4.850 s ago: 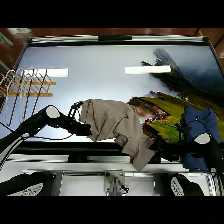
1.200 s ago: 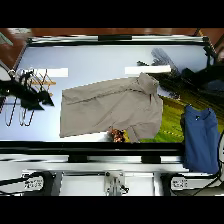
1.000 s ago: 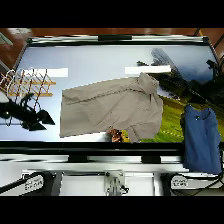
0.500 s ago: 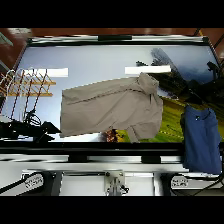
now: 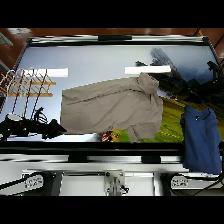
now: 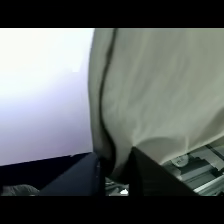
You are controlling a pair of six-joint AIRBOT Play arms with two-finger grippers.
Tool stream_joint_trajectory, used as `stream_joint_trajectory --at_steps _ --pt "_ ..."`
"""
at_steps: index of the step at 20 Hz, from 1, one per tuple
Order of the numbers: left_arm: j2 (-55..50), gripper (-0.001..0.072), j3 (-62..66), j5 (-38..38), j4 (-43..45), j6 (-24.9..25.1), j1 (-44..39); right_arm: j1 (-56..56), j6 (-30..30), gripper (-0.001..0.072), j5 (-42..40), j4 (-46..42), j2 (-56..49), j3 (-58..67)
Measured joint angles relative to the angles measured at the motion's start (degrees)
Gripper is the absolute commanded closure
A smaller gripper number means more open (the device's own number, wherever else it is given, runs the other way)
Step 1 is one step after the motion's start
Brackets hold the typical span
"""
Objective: Fold the shirts.
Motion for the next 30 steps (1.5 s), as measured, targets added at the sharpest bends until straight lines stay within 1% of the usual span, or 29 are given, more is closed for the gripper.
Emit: stream_joint_trajectory --at_steps 1,2,3,5,7,11,16,17,18,19,20,23,26,28,30 --pt "-0.5 0.0665 0.0 0.3 -0.3 0.1 -0.5 0.0 0.0 0.0192 0.0 -0.2 0.0 -0.3" --pt "-0.8 0.0665 0.0 0.3 -0.4 0.1 -0.7 0.0 0.1 0.0182 0.0 -0.9 0.0 -0.9" --pt "-1.0 0.0665 0.1 0.0 -0.6 0.1 -0.9 0.0 0.1 0.0138 0.1 -2.2 0.0 -2.0" --pt "-1.2 0.0665 0.5 -0.4 -0.6 0.2 -1.1 0.0 -0.4 0.0138 0.4 -3.8 0.0 -6.0" --pt "-1.2 0.0665 1.3 -1.0 0.0 0.6 -1.2 0.4 -2.3 0.0138 0.5 -3.6 0.0 -12.4" --pt "-1.0 0.0665 3.0 -3.2 0.7 1.3 -1.2 2.0 -4.9 0.014 -6.1 -1.7 0.0 -24.4" --pt "-0.9 0.0665 3.8 -5.7 -0.2 1.5 -1.2 4.8 -5.9 0.0149 -14.1 -0.4 -0.7 -31.0" --pt "-0.9 0.0665 3.8 -5.9 -0.4 1.5 -1.2 5.4 -5.9 0.0229 -14.9 -0.2 -1.3 -31.6" --pt "-0.9 0.0665 3.9 -6.1 -0.5 1.5 -1.2 5.9 -5.9 0.0331 -15.1 0.3 -1.8 -32.0" --pt "-0.8 0.0665 3.9 -6.2 -0.5 1.5 -1.2 6.5 -5.8 0.0533 -15.6 0.3 -2.3 -32.2" --pt "-0.8 0.0666 3.9 -6.4 -0.5 1.6 -1.2 7.1 -5.8 0.0645 -16.9 0.3 -2.7 -32.4" --pt "-0.6 0.0669 4.1 -7.4 -0.6 3.1 -1.2 8.4 -6.5 0.0647 -18.1 1.5 -2.9 -32.6" --pt "1.8 0.0668 7.6 -9.0 -0.6 4.5 -1.2 9.0 -10.1 0.0648 -18.9 3.1 0.6 -30.2" --pt "5.2 0.0667 13.9 -10.0 -0.6 5.0 -1.3 9.3 -12.4 0.0647 -18.2 4.5 5.2 -25.2" --pt "9.6 0.0667 23.9 -10.4 -0.8 5.4 -1.3 9.3 -14.7 0.0647 -18.6 5.9 10.9 -17.5"
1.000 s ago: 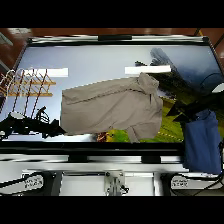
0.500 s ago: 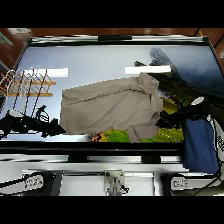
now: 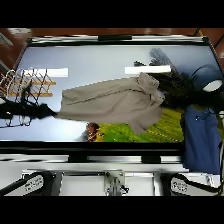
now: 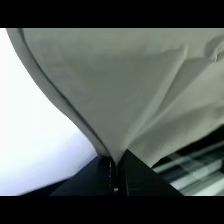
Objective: Fold the shirts.
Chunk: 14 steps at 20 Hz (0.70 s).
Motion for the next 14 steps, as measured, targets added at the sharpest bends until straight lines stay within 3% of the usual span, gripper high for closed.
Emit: stream_joint_trajectory --at_steps 8,11,14 --pt "15.8 0.0666 46.4 13.6 -4.3 0.6 0.0 0.1 -3.6 0.0646 -15.6 0.3 21.8 35.0" --pt "21.0 0.0667 54.6 16.1 -4.2 -1.0 0.0 0.2 -2.0 0.0646 -16.8 -3.7 28.3 40.6" --pt "25.1 0.0666 57.6 13.8 -1.0 -4.7 0.0 0.2 1.3 0.0647 -14.5 -8.9 33.6 42.8"
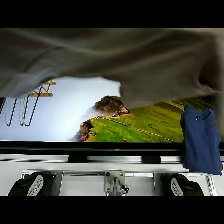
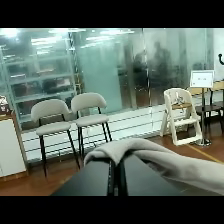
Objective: Fold the shirts.
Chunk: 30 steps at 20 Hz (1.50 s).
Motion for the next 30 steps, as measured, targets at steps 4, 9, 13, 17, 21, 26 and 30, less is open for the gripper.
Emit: stream_joint_trajectory --at_steps 4,9,13,17,21,26,30 --pt "2.8 0.0666 1.3 -8.0 5.4 -3.0 0.0 0.0 4.8 0.0647 7.8 -4.7 3.4 0.9" --pt "3.3 0.0666 -1.3 -17.0 7.8 -5.6 0.0 0.0 9.7 0.0647 22.1 -6.8 0.7 1.2" --pt "3.2 0.0666 -16.2 -25.7 9.7 -7.9 0.0 0.0 13.7 0.0647 36.9 -6.8 -9.8 -1.6" --pt "-2.1 0.0666 -37.5 -25.2 11.6 -9.2 -0.1 0.1 15.1 0.0647 37.1 -4.9 -22.1 -13.2" --pt "-19.6 0.0666 -43.6 -15.3 11.2 -7.7 -2.3 1.4 15.6 0.0647 25.7 -0.6 -38.2 -18.8" --pt "-46.9 0.0666 -28.9 -8.0 6.8 -4.4 -7.2 6.4 12.9 0.0647 6.7 1.4 -53.3 -17.2" --pt "-60.2 0.0666 -16.8 -3.5 5.4 -4.1 -9.4 8.2 12.3 0.0647 -6.5 -1.7 -57.8 -16.6"
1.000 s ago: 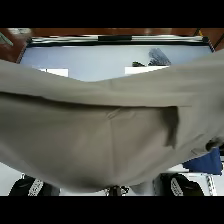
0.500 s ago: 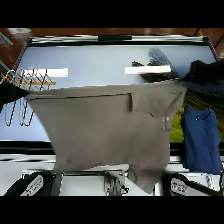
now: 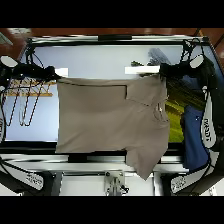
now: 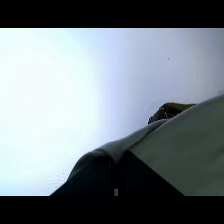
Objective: Fold the shirts.
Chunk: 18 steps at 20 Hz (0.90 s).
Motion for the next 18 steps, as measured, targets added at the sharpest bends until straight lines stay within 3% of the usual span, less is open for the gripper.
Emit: stream_joint_trajectory --at_steps 4,10,13,18 --pt "-6.7 0.0666 3.9 3.7 -0.3 -1.9 -0.8 0.3 0.5 0.0647 -5.0 -2.5 -3.2 0.2" --pt "-10.3 0.0666 5.6 2.3 -0.5 -3.1 -1.4 0.3 1.4 0.0647 -5.6 -3.6 -5.4 0.2" --pt "-10.0 0.0667 7.1 -5.2 -0.5 -3.5 -1.3 -0.4 1.6 0.0647 -0.2 -3.8 -3.3 0.2" --pt "-9.6 0.0667 8.3 -25.4 2.3 -7.2 -1.4 -2.2 3.5 0.0647 20.2 -5.7 -0.3 -0.3"
